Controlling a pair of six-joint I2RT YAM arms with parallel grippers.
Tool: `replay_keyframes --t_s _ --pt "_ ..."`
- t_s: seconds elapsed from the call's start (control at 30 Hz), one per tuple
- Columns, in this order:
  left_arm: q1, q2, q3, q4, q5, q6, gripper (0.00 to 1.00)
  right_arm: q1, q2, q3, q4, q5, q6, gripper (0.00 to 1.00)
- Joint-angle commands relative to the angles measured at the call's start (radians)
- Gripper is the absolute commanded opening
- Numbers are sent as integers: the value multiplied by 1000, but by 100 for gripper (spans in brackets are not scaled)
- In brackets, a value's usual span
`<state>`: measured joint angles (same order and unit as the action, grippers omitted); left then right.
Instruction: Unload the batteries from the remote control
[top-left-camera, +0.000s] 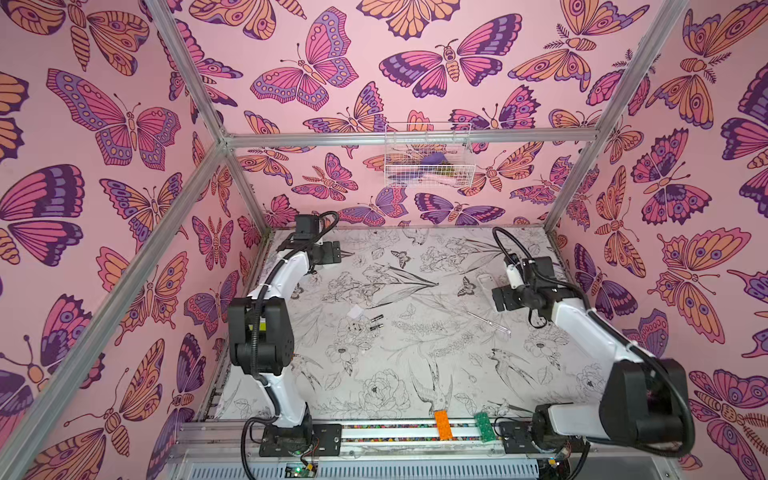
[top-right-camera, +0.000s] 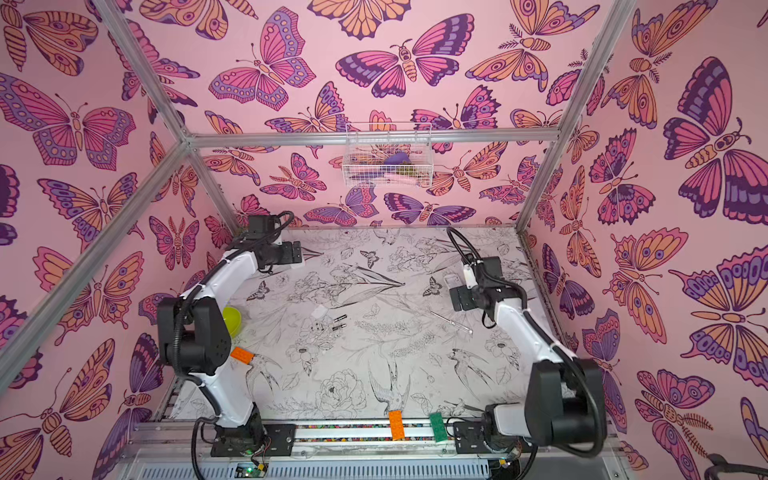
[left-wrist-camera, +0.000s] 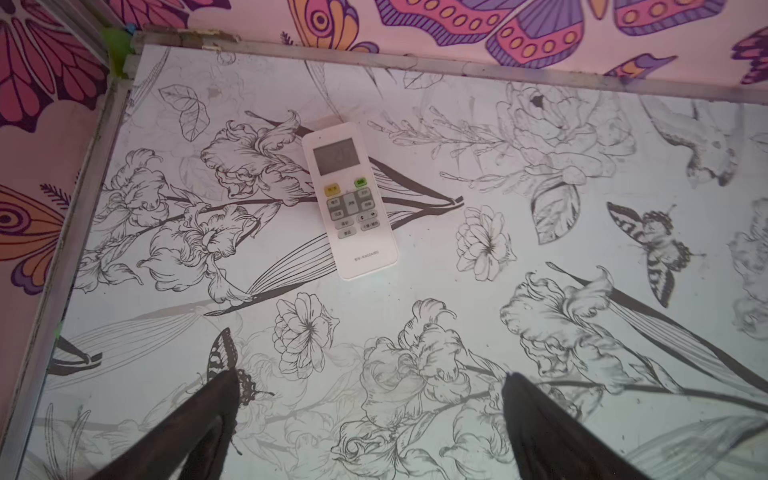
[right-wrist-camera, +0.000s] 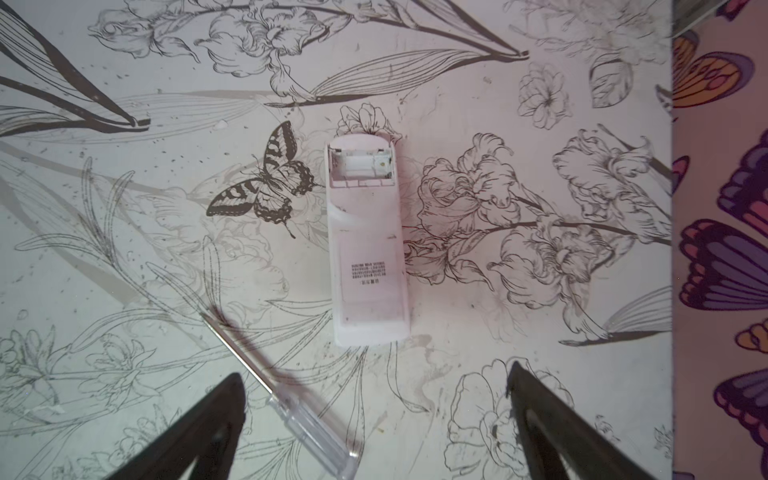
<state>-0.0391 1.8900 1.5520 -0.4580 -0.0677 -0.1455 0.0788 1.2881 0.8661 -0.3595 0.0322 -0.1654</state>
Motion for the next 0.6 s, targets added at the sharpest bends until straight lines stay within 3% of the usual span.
replay_keyframes --t_s 0.0,0.33,0.43,0.57 --pt "2 81 73 -76 -111 -116 100 -7 -131 -55 9 9 25 99" --pt "-4 340 291 -191 -117 -149 100 -10 -530 -264 -7 83 150 99" --pt "-12 413 383 -248 -119 -160 100 -10 -594 -294 2 149 233 99" --pt "-18 485 453 -261 -134 -150 100 -10 -611 -302 -20 153 241 99"
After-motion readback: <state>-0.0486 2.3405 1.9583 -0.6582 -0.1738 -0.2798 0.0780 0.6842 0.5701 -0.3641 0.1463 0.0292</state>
